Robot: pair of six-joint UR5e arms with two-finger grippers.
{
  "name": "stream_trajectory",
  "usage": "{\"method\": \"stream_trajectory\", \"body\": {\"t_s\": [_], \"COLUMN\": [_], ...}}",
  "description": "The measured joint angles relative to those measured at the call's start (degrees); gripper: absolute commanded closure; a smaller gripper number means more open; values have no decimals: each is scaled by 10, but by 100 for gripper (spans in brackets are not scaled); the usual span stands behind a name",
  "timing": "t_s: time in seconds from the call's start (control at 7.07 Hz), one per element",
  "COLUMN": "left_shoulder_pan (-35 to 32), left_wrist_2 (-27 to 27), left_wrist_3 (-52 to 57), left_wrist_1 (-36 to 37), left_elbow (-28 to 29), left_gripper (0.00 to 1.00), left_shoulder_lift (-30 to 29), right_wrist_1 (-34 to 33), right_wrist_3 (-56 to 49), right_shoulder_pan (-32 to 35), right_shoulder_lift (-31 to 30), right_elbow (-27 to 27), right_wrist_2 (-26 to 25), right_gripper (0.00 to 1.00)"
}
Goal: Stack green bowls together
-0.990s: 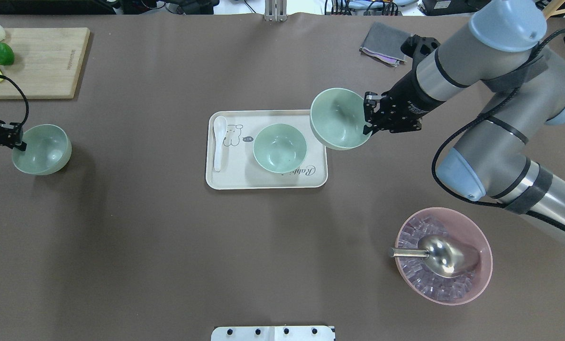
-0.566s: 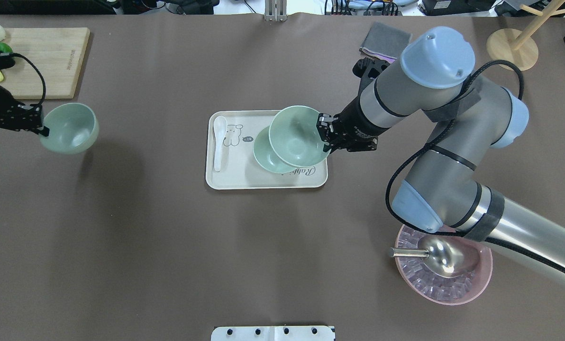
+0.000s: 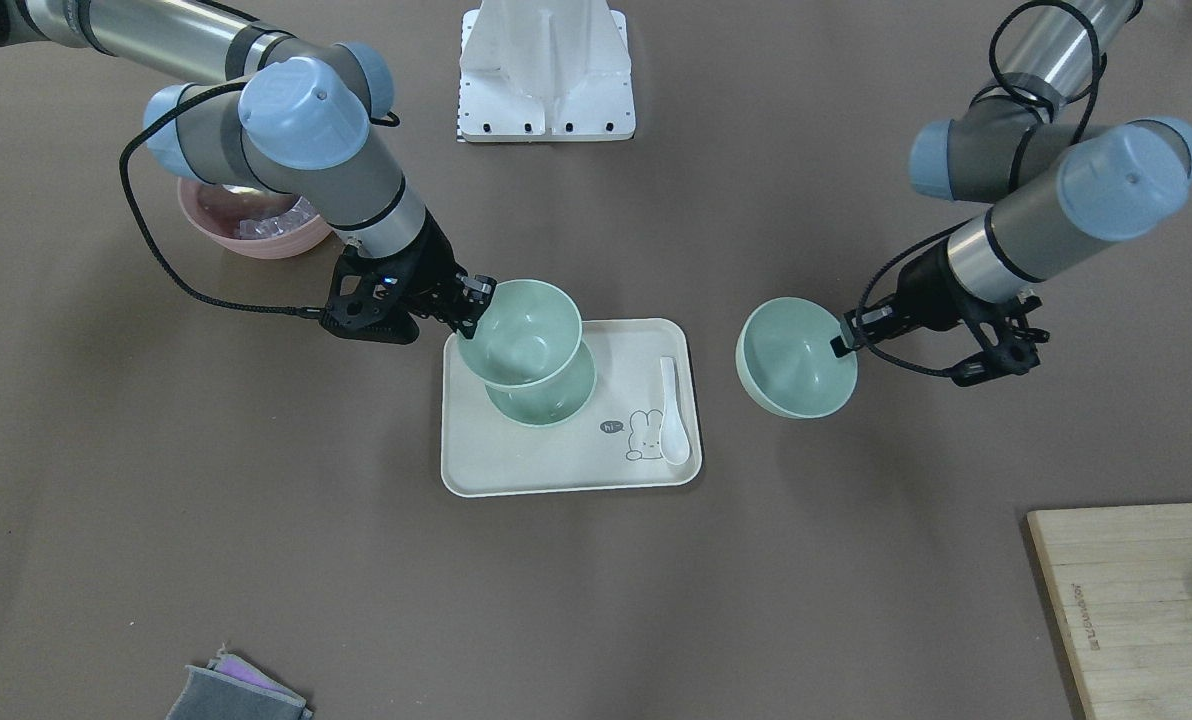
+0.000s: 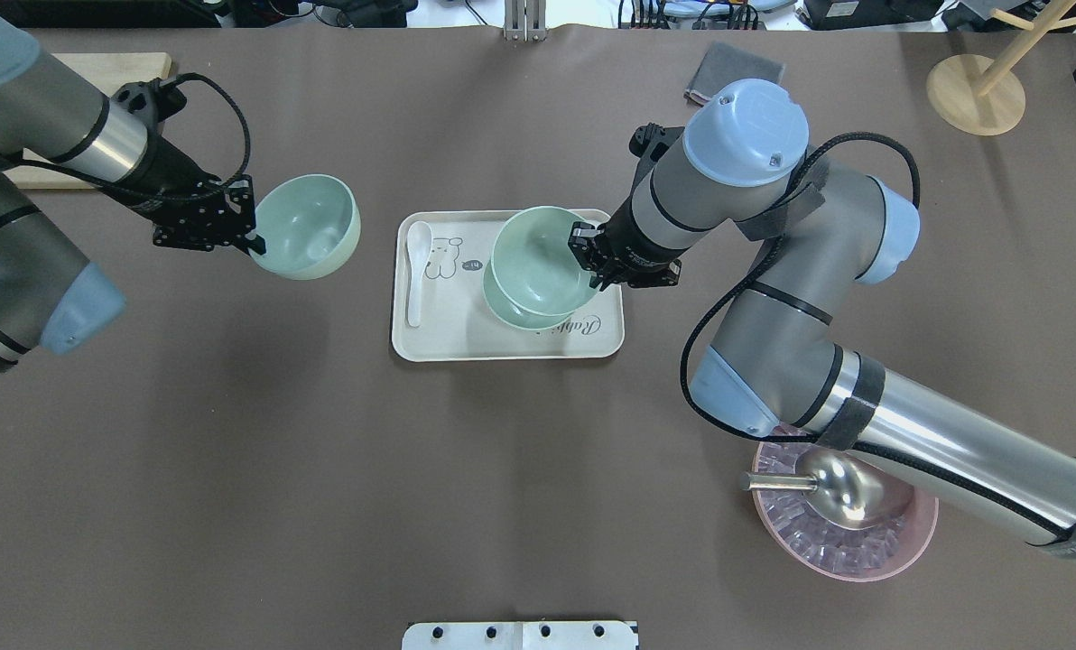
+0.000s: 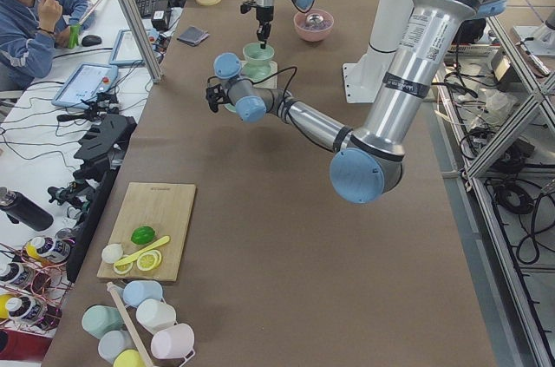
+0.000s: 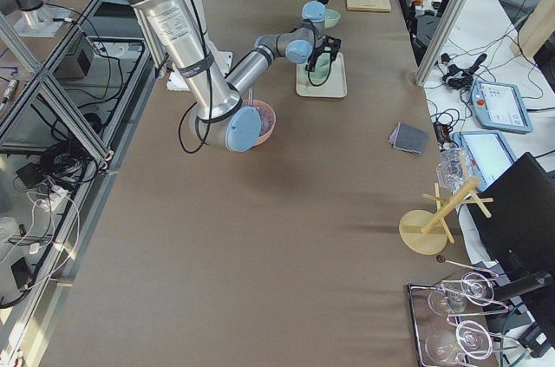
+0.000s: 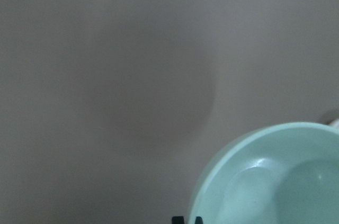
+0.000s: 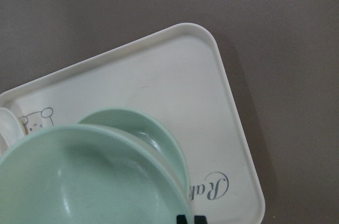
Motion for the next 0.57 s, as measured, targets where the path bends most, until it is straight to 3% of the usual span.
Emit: {"method": "stream_trajectory", "body": {"t_s": [0.57], "left_shoulder_pan": [67], "left_wrist_2": [41], "left_wrist_3": [-149], "left_wrist_1": [1], "left_elbow": [-34], "left_gripper": [100], "left_shoulder_lift": [-58], "right_wrist_1": [27], "right_wrist_3": [7], "right_shoulder_pan": [-10], "right_shoulder_lift": [21], "right_elbow": [-42], "right_wrist_2": [-5], "right_gripper": [100]}}
